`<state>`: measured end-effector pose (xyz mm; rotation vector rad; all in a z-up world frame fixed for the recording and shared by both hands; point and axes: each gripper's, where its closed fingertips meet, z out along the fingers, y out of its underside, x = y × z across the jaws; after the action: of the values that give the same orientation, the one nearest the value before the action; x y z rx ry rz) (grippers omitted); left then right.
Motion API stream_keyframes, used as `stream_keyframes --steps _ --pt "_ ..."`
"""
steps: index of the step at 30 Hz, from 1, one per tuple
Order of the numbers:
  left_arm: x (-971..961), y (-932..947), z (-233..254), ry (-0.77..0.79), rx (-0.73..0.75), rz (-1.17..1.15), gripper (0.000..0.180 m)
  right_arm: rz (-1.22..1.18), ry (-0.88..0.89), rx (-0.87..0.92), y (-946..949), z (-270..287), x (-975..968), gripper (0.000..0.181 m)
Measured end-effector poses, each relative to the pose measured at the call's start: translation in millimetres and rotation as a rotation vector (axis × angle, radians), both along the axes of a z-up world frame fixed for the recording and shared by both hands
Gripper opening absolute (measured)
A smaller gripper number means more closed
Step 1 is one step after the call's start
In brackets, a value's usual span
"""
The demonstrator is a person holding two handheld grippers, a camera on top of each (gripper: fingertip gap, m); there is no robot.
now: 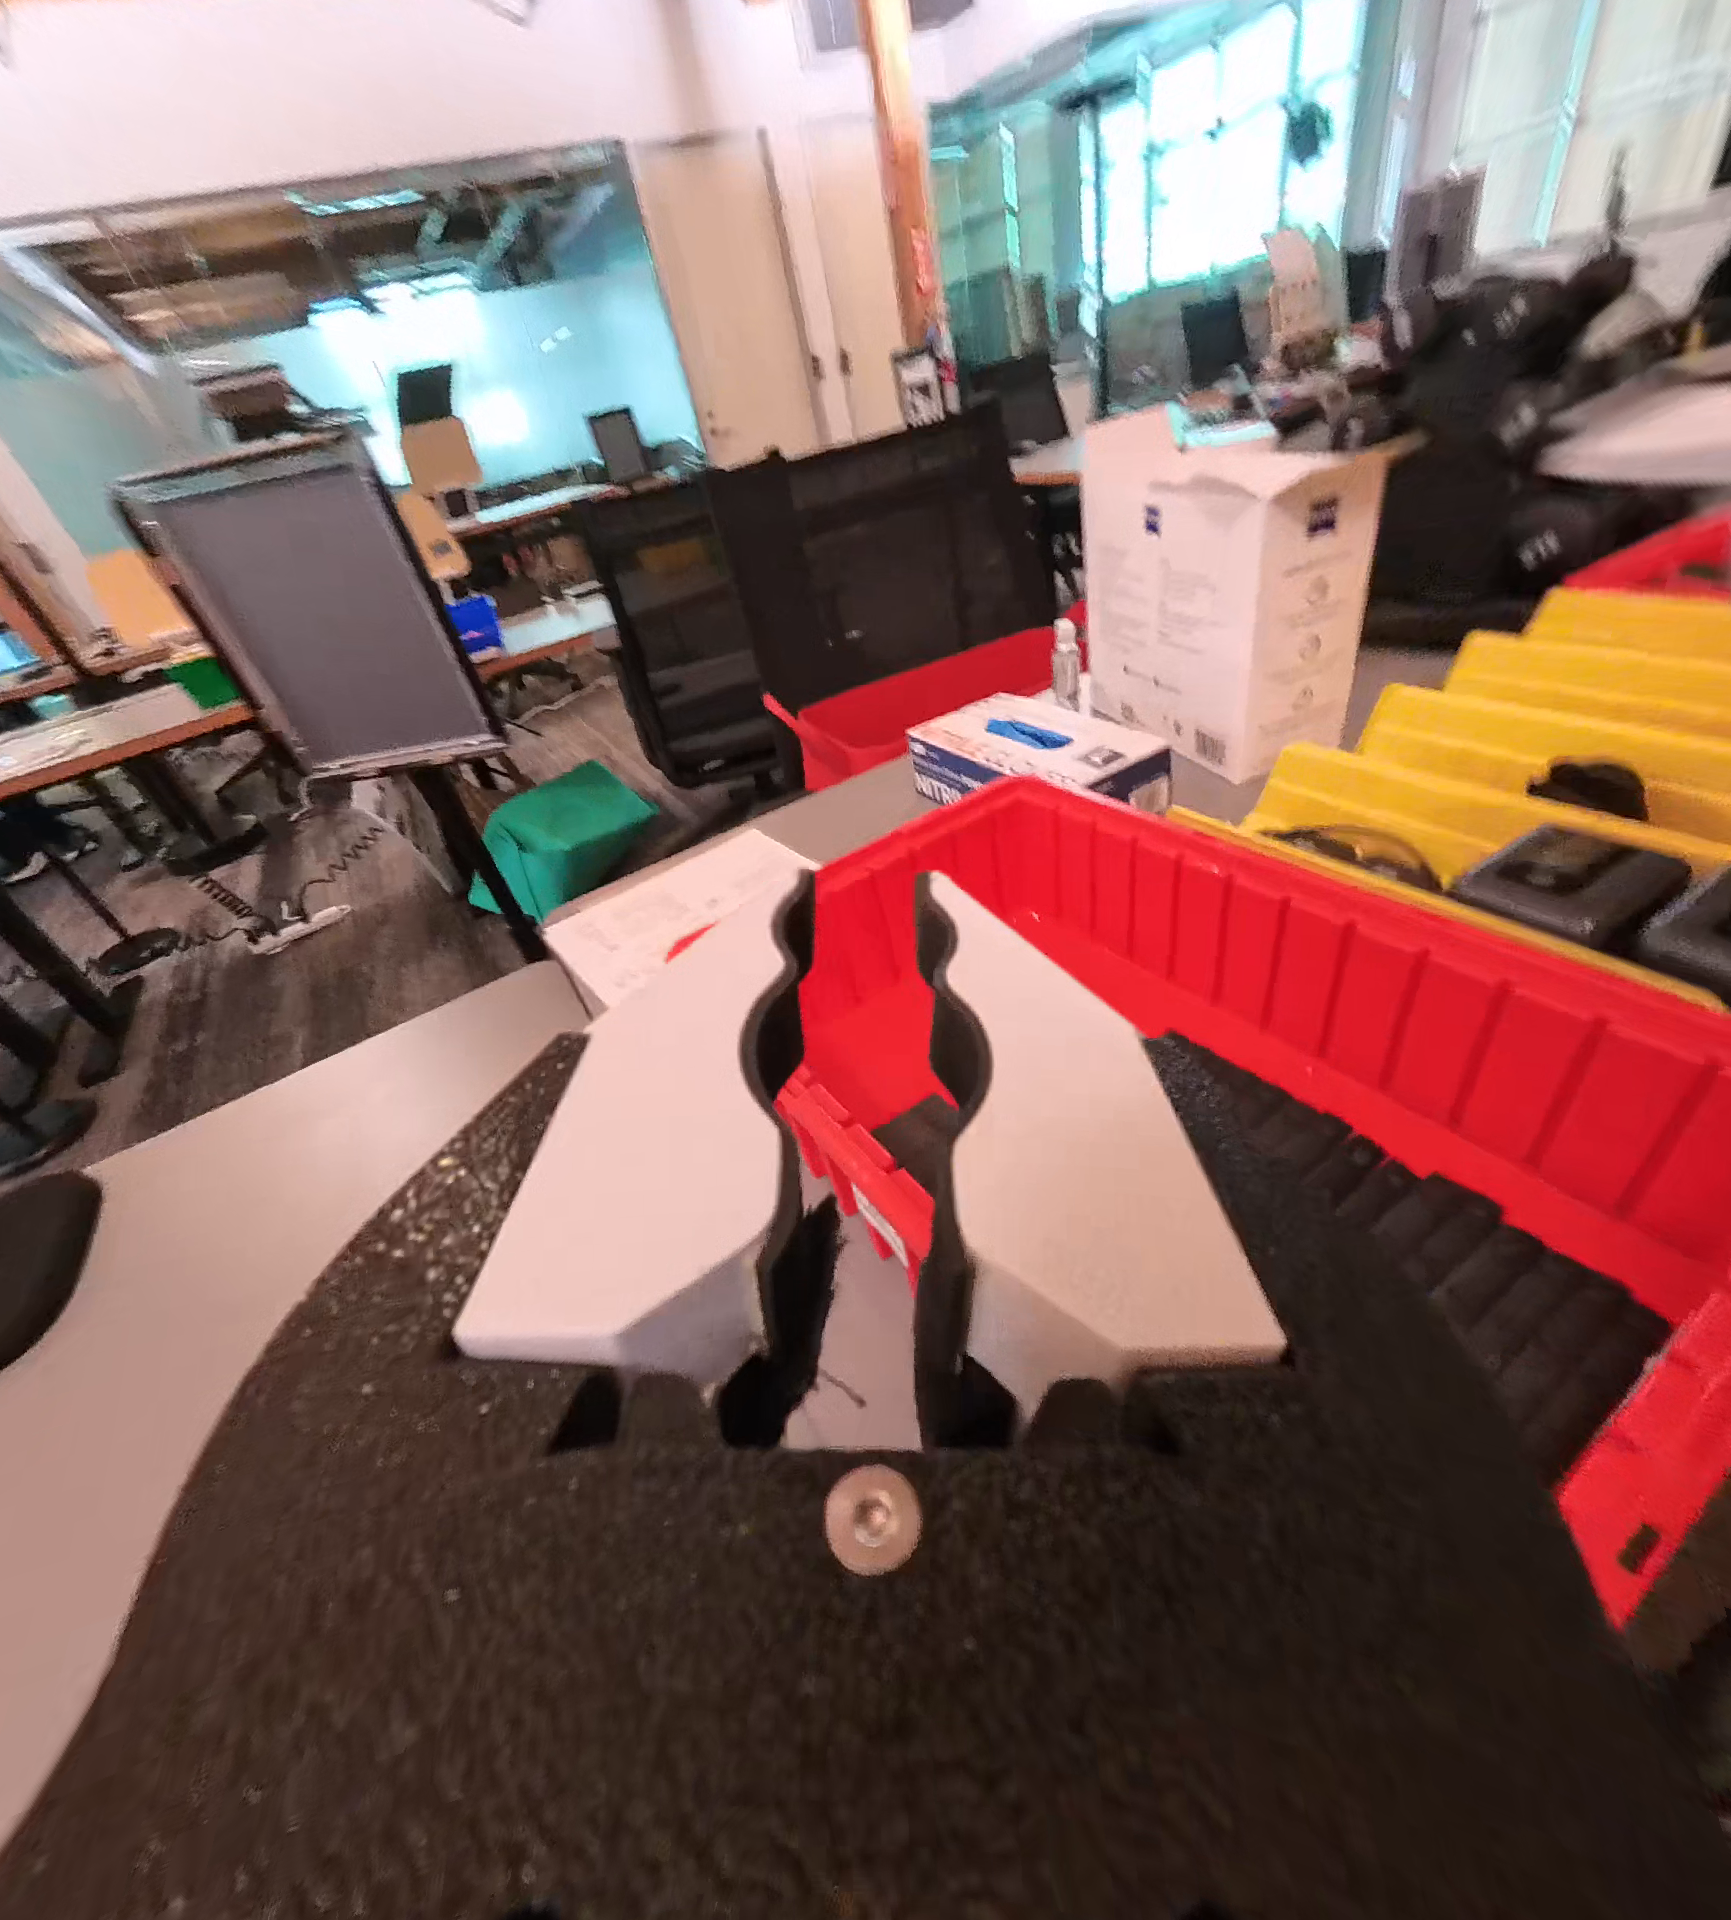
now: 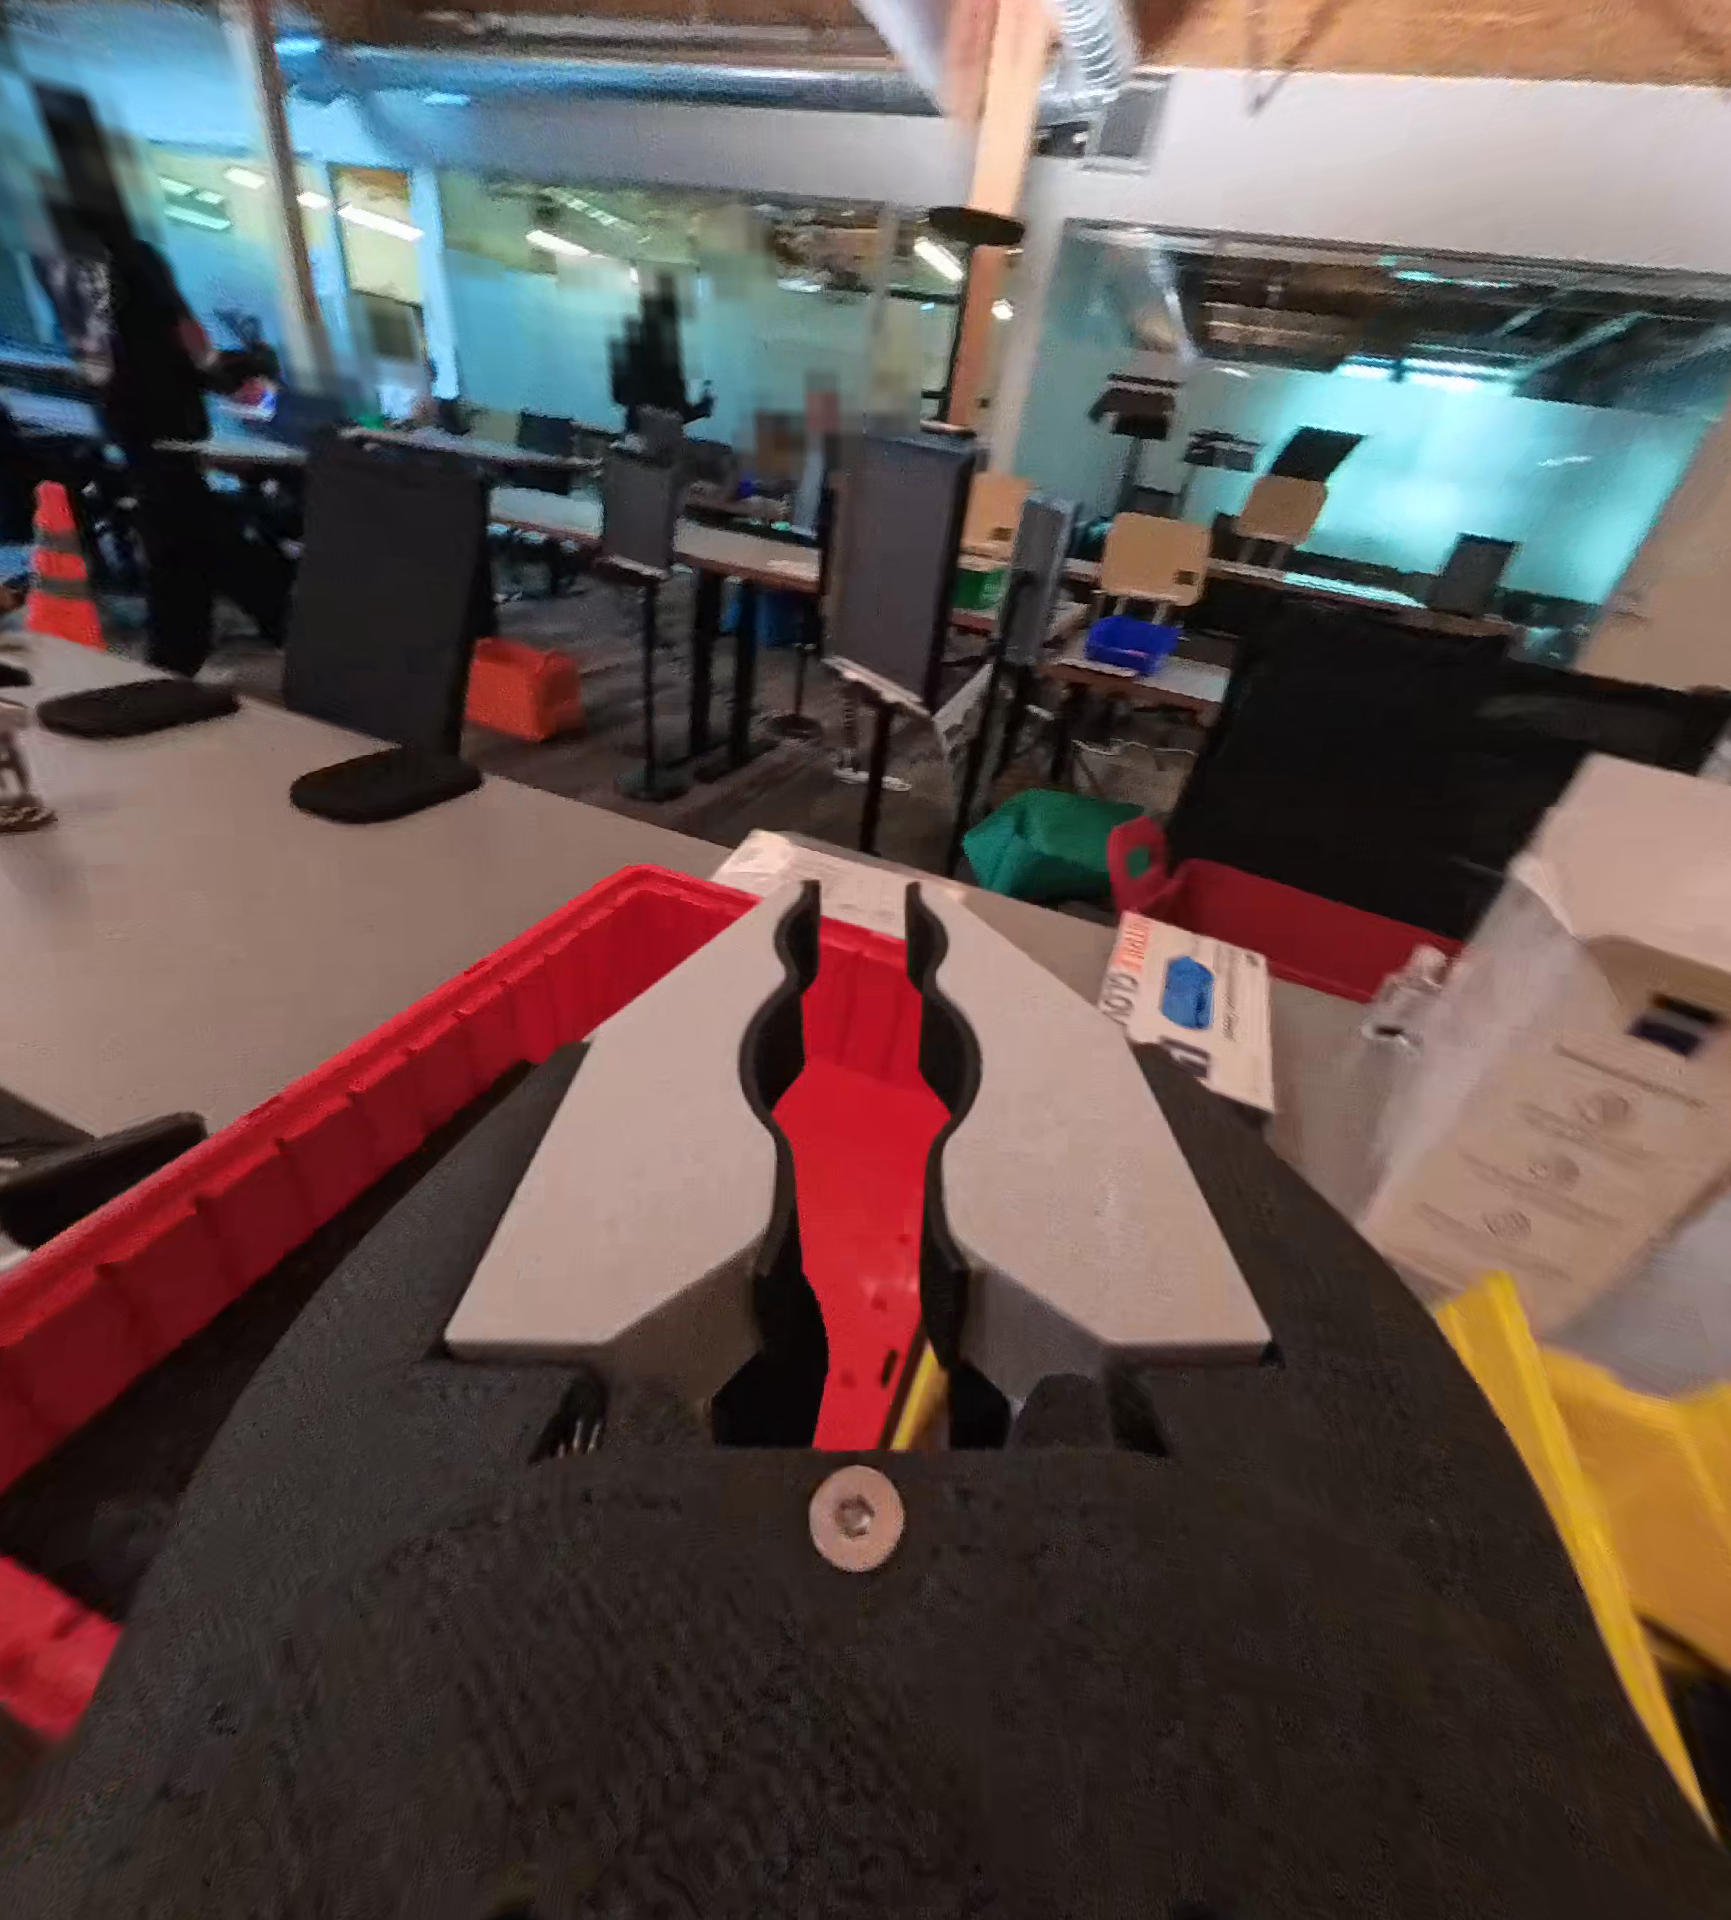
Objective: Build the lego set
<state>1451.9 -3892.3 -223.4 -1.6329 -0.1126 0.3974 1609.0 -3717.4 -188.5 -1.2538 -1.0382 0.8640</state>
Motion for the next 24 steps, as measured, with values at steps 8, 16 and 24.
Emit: stream_keyframes --steps 8,16,24 --pt "54.9 20.1 -2.5 -0.148 0.113 -0.167 0.014 -0.439 0.048 0.158 -16.9 16.4 160.2 0.018" --pt "133.9 38.8 18.2 -0.132 0.130 -0.370 0.020 -0.348 0.077 0.121 -50.1 43.0 184.3 0.035" --pt "236.0 28.3 32.5 -0.171 0.172 -0.499 0.032 -0.337 0.098 0.130 -78.5 46.0 264.1 0.080"
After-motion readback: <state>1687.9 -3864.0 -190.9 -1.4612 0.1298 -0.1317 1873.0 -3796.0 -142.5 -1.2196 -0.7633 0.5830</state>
